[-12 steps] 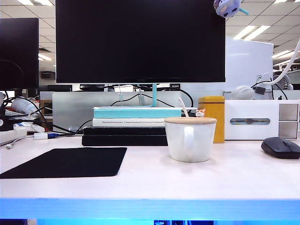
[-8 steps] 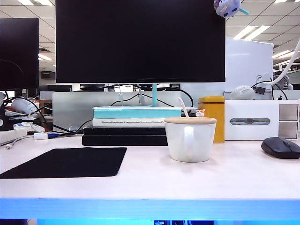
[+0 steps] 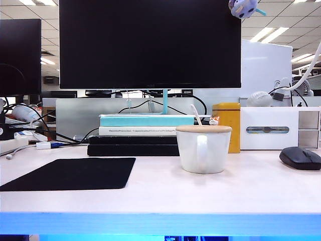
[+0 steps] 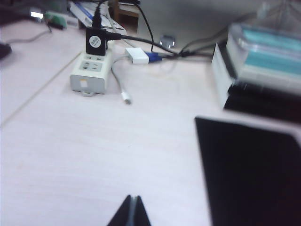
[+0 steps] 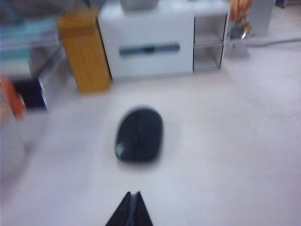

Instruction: Place the black mouse on the black mouse pad.

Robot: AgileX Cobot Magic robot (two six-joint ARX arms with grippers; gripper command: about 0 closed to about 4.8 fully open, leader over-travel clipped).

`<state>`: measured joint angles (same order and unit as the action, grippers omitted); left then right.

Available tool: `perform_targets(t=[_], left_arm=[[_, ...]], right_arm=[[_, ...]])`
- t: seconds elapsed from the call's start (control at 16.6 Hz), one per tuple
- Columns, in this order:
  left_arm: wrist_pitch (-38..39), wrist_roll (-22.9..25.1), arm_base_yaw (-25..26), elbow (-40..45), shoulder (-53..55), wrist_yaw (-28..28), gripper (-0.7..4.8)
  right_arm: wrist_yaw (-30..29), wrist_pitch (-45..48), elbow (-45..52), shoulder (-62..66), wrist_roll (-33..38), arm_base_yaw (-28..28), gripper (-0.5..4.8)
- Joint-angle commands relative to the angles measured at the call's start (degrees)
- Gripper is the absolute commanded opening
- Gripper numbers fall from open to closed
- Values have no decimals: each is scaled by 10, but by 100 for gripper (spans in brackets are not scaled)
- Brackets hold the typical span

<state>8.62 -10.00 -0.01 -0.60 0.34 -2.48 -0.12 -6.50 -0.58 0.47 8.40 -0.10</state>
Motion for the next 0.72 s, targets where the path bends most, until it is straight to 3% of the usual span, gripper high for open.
perform_targets(t=[0.06,0.36,0.54,0.72], left_arm=[[-24,-29,-1,-42,-2,-3,-5],[-67,-22,-1,-168,63,-92,-5],[-92,21,-1,-287,206,-85,-5],[-47,33,-1,-451,365,-72,-5]], right_arm=[[-3,20,-34,0,85,0,-1],[20,21,-197,50,103,-1,-3],[30,20,-332,174,102,-1,-2],[27,1,-473,304,100,0,-2]])
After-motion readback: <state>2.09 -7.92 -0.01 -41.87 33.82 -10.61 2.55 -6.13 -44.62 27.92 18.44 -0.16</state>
